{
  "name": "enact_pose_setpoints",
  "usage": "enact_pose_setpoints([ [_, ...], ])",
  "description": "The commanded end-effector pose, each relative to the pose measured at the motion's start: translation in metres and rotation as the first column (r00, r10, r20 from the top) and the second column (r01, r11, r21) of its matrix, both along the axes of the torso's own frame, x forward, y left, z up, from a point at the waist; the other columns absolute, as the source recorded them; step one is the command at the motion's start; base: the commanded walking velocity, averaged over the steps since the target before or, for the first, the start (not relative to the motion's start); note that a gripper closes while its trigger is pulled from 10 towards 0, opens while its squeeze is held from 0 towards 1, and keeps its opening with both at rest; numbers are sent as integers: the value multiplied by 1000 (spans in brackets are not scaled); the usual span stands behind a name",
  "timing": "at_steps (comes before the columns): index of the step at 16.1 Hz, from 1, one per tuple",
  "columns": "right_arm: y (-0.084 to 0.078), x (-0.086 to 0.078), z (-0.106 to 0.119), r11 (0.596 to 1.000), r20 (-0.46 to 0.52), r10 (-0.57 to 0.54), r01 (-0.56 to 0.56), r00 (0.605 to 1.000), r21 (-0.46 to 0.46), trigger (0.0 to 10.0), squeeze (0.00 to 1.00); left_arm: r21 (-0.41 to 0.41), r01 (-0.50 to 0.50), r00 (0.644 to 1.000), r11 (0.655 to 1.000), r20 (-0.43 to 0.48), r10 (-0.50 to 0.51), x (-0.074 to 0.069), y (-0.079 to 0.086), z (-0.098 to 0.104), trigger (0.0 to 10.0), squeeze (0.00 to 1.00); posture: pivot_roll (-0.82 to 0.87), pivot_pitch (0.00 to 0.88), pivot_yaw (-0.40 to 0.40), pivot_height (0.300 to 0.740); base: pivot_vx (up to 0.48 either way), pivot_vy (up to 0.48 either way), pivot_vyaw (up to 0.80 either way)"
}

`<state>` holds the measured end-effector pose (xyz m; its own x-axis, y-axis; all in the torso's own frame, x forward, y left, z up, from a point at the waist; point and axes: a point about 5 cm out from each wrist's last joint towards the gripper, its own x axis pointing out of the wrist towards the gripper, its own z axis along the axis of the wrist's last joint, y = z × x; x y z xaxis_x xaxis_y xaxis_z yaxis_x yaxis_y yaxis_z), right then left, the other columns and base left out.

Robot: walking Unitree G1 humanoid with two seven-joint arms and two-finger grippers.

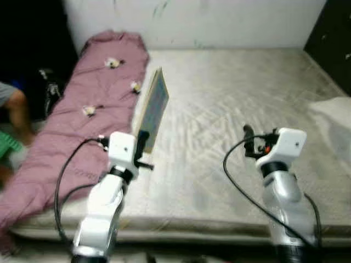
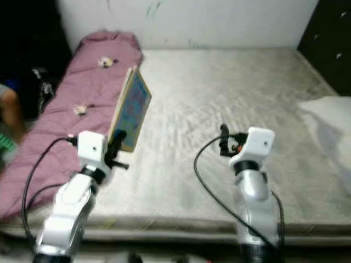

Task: Clean up the room

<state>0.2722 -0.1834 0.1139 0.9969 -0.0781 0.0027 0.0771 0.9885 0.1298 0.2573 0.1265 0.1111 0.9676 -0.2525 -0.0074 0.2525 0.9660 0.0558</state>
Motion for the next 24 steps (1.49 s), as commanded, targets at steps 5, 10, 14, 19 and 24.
enact_pose_setpoints([
  [5,2,2,3,1000,10,16,-16,1000,7,10000,0,-3,-13,999,1000,46,13,2,3,10,10000,0,-2,1,24,740,0,-308,-110],
  [10,2,1,3,1000,7,19,-19,1000,0,10000,0,-4,-12,999,1000,47,12,2,3,10,10000,0,-3,2,24,740,0,-309,0],
  [14,3,1,2,1000,5,23,-23,1000,-8,10000,0,-31,-5,998,999,62,7,2,3,12,10000,0,-3,5,22,740,0,0,0],
  [19,5,1,3,998,9,42,-42,999,-42,10000,0,-26,4,998,1000,60,-3,1,2,11,10000,0,-3,4,22,740,0,0,320],
  [24,3,1,2,999,5,35,-35,999,-41,10000,0,-43,16,999,999,47,-14,0,1,11,10000,0,-2,2,22,740,0,-96,601],
])
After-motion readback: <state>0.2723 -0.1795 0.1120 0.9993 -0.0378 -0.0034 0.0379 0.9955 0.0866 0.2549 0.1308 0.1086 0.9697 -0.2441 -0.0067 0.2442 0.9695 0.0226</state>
